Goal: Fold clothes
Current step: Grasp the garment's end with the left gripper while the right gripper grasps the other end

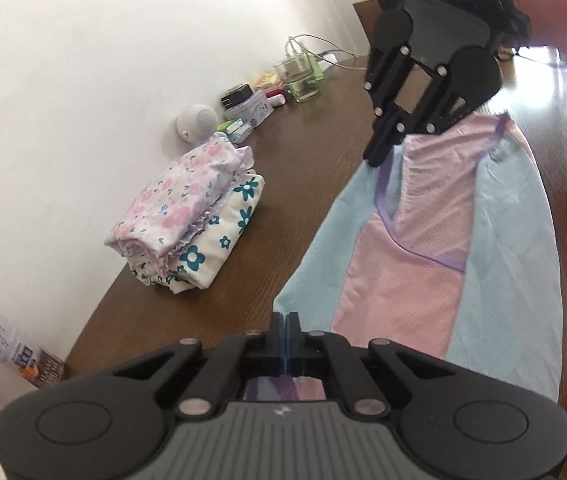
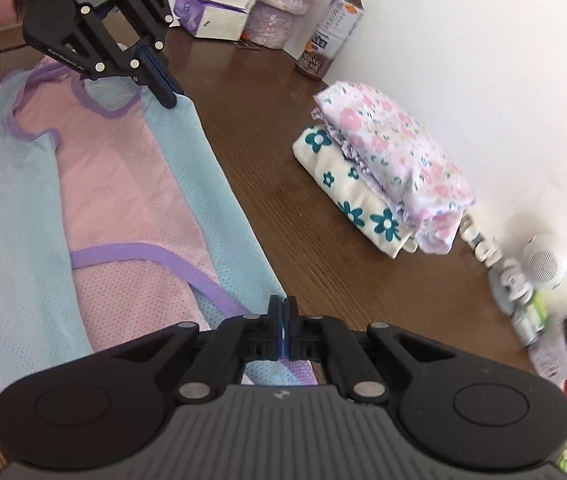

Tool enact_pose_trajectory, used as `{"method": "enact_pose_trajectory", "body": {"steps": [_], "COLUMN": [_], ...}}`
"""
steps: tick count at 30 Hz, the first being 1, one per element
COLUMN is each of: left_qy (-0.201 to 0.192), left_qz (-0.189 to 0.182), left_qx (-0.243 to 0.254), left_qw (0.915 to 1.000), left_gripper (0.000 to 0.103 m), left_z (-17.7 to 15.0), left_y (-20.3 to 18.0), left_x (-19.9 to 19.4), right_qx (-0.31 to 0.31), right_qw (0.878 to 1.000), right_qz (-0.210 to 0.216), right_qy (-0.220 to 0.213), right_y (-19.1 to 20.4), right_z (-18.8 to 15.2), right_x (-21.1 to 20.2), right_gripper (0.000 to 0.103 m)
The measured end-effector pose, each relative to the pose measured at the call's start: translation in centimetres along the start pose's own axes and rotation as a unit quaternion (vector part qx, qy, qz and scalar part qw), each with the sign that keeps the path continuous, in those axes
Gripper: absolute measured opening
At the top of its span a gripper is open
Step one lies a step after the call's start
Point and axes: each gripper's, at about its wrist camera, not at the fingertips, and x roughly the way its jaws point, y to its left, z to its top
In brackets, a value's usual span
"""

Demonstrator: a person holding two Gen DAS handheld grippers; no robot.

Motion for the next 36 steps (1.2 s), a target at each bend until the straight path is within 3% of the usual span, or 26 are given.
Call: {"method": "enact_pose_trajectory", "body": {"steps": [6,13,21,27,31,33,35,36], "left_qy": [-0.021,0.011,0.014,-0.009,-0.025,-0.055,-0.066,-0.065], "left_qz": [0.020,0.037,0.046,0.069,0.083,0.081,0.080,0.079], "left_qx": [0.075,0.136,0.114,0.031,-0.026,-0.087,-0.134,-0.154], "left_qw": [0.9968,0.9900,0.9923,0.9971,0.9959,0.9914,0.9855,0.9827], "left_gripper": [0.000,0.000,0.001,0.006,0.023,0.025,0.028,0.029], "left_z": [-0.1,-2.0,-3.0,-3.2,-3.4,-3.1,-2.2,-1.8], "left_y": [-5.1,-9.3,-10.5,-10.0,-9.6,-9.0,-8.5,-8.4], "left_x": [-3.0,-3.1,-3.3,-5.0,-6.2,-7.0,-7.0,-6.8], "right_qx": [-0.052,-0.084,-0.073,-0.048,0.059,0.142,0.229,0.270], "right_qw": [0.998,0.996,0.996,0.998,0.996,0.986,0.968,0.956], "right_qz": [-0.019,-0.036,-0.040,-0.044,-0.048,-0.050,-0.055,-0.058], "right_qy": [-0.016,-0.008,-0.009,-0.004,-0.040,-0.068,-0.090,-0.099], "right_y": [4.1,8.2,10.2,10.9,9.7,8.4,7.0,6.3], "right_z": [-0.9,-2.9,-4.0,-4.6,-5.9,-6.9,-7.9,-8.4], "right_x": [-2.4,-4.1,-5.1,-5.3,-6.9,-7.8,-8.4,-8.6], "right_gripper": [0.000,0.000,0.000,0.004,0.006,0.010,0.030,0.033]}}
